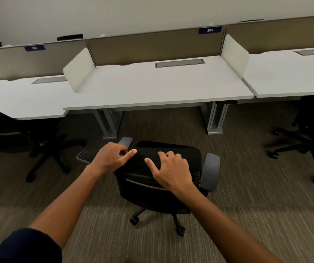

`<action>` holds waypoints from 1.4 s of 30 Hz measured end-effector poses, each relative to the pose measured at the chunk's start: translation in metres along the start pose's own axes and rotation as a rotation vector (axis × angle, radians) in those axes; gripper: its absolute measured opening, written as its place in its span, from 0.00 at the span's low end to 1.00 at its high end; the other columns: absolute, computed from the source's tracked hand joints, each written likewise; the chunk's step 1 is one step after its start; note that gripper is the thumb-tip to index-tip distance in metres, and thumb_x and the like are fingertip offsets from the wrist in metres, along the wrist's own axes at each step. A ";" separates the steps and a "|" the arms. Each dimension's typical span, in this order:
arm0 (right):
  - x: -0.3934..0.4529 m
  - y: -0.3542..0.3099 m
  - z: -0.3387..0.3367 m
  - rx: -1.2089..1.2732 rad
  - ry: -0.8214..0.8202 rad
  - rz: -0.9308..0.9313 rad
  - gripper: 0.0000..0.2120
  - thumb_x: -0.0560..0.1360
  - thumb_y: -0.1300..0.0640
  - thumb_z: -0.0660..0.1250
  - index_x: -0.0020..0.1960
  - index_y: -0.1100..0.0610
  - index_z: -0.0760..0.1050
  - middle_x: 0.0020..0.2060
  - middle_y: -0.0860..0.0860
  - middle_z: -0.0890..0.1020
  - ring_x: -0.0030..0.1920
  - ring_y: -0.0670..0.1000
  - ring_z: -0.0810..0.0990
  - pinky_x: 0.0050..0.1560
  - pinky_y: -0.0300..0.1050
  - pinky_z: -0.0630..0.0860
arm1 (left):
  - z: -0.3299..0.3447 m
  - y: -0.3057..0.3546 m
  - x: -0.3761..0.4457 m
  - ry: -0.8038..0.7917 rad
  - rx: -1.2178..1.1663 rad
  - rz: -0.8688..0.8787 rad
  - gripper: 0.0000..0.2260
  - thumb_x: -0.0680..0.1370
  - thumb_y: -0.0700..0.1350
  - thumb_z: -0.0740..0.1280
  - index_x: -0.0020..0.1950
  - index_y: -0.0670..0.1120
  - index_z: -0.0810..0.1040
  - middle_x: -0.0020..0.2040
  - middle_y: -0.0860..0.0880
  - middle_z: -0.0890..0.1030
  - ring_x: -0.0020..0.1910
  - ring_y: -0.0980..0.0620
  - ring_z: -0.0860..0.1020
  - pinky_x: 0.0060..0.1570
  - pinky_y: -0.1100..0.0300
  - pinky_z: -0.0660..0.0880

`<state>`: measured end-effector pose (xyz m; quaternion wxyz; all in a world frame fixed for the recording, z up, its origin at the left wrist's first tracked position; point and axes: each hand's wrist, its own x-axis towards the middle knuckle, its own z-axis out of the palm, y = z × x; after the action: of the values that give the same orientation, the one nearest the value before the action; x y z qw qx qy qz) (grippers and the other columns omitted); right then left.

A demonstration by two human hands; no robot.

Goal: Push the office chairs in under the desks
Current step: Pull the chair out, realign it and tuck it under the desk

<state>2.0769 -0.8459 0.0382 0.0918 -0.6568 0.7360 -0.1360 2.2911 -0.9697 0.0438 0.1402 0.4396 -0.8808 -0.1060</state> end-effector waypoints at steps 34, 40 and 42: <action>0.250 0.147 -0.032 -0.060 0.166 -0.094 0.35 0.80 0.31 0.48 0.65 0.55 0.78 0.53 0.53 0.84 0.57 0.54 0.80 0.52 0.50 0.80 | 0.050 0.001 0.242 0.323 -0.119 -0.236 0.30 0.79 0.67 0.55 0.26 0.48 0.71 0.21 0.53 0.71 0.22 0.53 0.72 0.31 0.56 0.73; 0.300 0.158 -0.028 -0.086 0.270 -0.087 0.36 0.79 0.31 0.46 0.61 0.56 0.80 0.53 0.53 0.84 0.56 0.55 0.80 0.54 0.52 0.78 | 0.048 -0.011 0.284 0.358 -0.075 -0.153 0.27 0.80 0.63 0.58 0.24 0.51 0.66 0.20 0.56 0.67 0.20 0.57 0.67 0.28 0.63 0.61; 0.310 0.157 -0.026 -0.100 0.307 -0.070 0.34 0.80 0.33 0.47 0.57 0.57 0.82 0.51 0.54 0.85 0.54 0.56 0.81 0.52 0.52 0.77 | 0.047 -0.019 0.289 0.323 -0.012 -0.095 0.27 0.79 0.64 0.57 0.25 0.51 0.68 0.20 0.55 0.68 0.21 0.57 0.68 0.28 0.62 0.62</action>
<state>1.8838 -1.1355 0.0258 -0.0593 -0.6572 0.7241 -0.2008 2.1236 -1.2105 0.0383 0.2774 0.4910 -0.8245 -0.0460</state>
